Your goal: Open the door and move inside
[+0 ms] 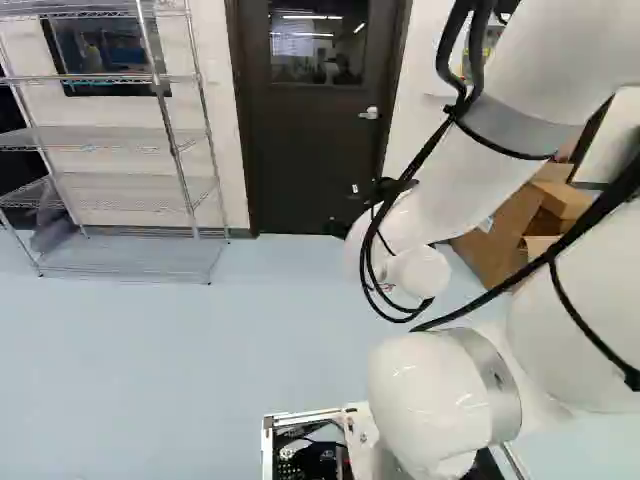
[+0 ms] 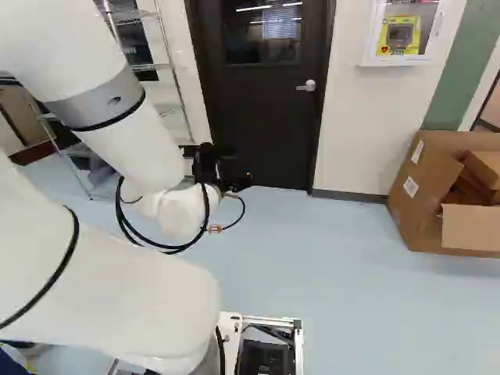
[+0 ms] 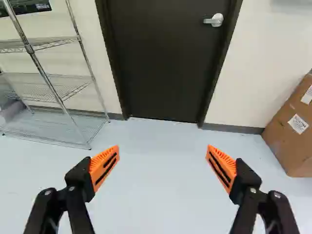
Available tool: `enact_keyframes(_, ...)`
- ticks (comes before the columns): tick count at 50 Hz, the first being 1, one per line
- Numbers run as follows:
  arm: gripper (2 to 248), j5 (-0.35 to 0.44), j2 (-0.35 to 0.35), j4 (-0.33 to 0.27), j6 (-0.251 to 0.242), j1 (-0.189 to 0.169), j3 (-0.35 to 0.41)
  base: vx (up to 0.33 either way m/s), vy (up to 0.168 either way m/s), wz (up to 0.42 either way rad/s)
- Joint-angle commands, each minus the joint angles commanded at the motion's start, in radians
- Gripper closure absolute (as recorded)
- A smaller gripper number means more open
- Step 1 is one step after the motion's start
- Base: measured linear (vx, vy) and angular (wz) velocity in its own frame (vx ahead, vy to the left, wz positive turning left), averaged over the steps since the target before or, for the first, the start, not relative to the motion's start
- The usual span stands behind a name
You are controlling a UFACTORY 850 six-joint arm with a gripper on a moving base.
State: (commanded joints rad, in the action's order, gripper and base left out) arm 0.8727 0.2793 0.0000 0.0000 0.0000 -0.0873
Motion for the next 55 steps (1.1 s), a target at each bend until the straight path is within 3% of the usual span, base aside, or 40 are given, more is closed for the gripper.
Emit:
enact_keyframes(32,3,0.000,0.000,0.000,0.000,0.000,0.000,0.005,0.000,0.000)
enact_keyframes(55,3,0.000,0.000,0.000,0.000,0.000,0.000,0.090,0.023,-0.013)
